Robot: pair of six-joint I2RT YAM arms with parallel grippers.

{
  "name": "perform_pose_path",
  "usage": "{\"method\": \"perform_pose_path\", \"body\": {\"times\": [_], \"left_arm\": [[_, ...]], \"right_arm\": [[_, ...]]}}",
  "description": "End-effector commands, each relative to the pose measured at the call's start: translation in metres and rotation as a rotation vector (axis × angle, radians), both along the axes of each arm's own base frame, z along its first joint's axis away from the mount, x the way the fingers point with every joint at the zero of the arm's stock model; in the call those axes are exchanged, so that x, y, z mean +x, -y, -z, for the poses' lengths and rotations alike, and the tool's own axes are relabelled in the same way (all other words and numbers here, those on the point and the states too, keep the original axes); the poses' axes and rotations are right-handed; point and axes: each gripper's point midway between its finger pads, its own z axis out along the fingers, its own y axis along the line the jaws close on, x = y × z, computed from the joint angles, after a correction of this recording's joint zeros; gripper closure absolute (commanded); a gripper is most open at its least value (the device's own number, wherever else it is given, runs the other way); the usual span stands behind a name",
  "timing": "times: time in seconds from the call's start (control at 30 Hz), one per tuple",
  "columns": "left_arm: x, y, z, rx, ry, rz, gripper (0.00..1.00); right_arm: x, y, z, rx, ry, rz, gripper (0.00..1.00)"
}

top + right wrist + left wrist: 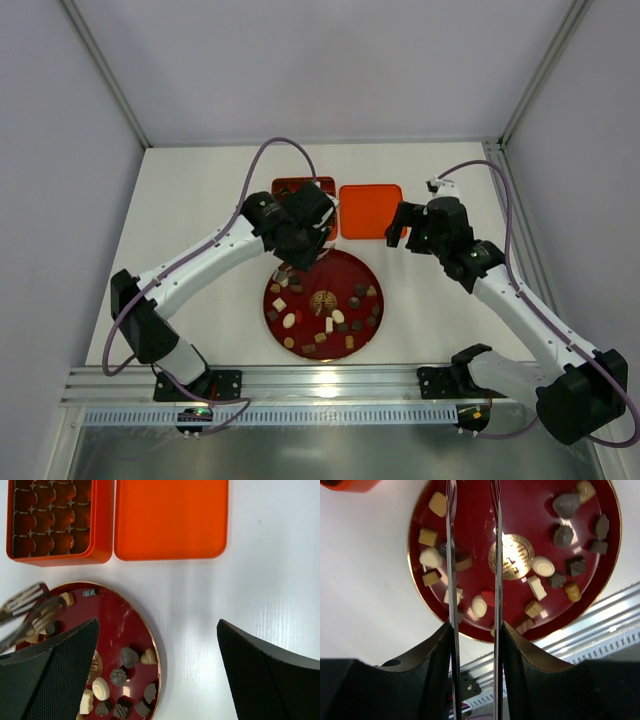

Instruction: Pack the chocolate

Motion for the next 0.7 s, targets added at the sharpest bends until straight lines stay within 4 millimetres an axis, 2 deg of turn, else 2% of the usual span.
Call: {"method": "perform_pose_path", "body": {"times": [0.0, 0.03, 0.17, 0.27, 0.4, 0.67], "left_arm": [[-0.028, 0.010, -0.014, -0.089, 0.007, 0.033, 0.57], [-0.036, 0.010, -0.007, -0.084, -0.012, 0.038, 0.57], [-0.065, 0.021, 0.002, -0.102, -0.052, 0.095, 0.54], [-0.079, 0.028, 0.010, -0.090, -0.068, 0.124, 0.53], [-0.089, 0.036, 0.016, -0.083, -0.079, 0.153, 0.52], [-0.095, 0.052, 0.027, -0.070, -0.098, 0.190, 0.48]], "right_arm": [[0.009, 0.015, -0.024, -0.014, 0.052, 0.041, 0.00], [0.010, 0.017, -0.023, -0.014, 0.051, 0.046, 0.00], [0.011, 0.024, -0.024, -0.008, 0.048, 0.060, 0.00], [0.010, 0.024, -0.022, -0.004, 0.044, 0.059, 0.00], [0.008, 0.021, -0.019, 0.005, 0.036, 0.049, 0.00], [0.004, 0.021, -0.017, 0.016, 0.033, 0.048, 0.00]]}}
